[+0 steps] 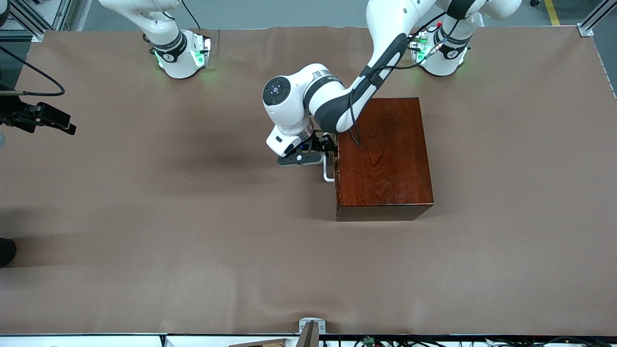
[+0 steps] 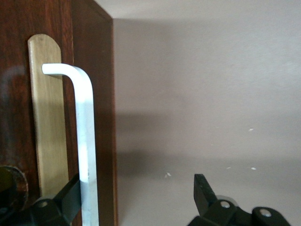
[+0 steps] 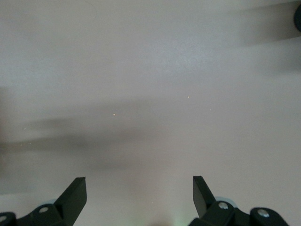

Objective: Open drawer, take yellow block, close drawer
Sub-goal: 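Pull the drawer handle outward with the left gripper to open it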

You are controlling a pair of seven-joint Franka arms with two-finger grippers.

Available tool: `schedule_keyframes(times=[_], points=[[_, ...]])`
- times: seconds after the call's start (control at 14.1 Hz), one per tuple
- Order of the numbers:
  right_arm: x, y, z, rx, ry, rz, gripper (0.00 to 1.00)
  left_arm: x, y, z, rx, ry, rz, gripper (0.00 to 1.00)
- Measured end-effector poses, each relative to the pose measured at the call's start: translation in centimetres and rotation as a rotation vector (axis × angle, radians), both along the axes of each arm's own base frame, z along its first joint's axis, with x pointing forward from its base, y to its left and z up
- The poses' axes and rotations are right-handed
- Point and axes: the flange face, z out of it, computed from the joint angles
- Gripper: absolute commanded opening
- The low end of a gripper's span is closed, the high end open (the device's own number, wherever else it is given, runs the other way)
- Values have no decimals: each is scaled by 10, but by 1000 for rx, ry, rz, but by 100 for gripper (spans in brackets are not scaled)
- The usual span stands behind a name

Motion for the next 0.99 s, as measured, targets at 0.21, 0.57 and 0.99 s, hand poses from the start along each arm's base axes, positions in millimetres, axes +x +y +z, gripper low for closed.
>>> schedule_keyframes(times=[0.21, 0.57, 0.99], points=[[0, 0, 0, 0, 0, 0, 100, -2, -9, 3, -54, -15, 6, 100], [1, 0, -1, 0, 2, -1, 100, -11, -26, 8, -130, -32, 7, 100], [1, -1, -2, 0, 4, -3, 100, -12, -33, 11, -182, -35, 15, 100]])
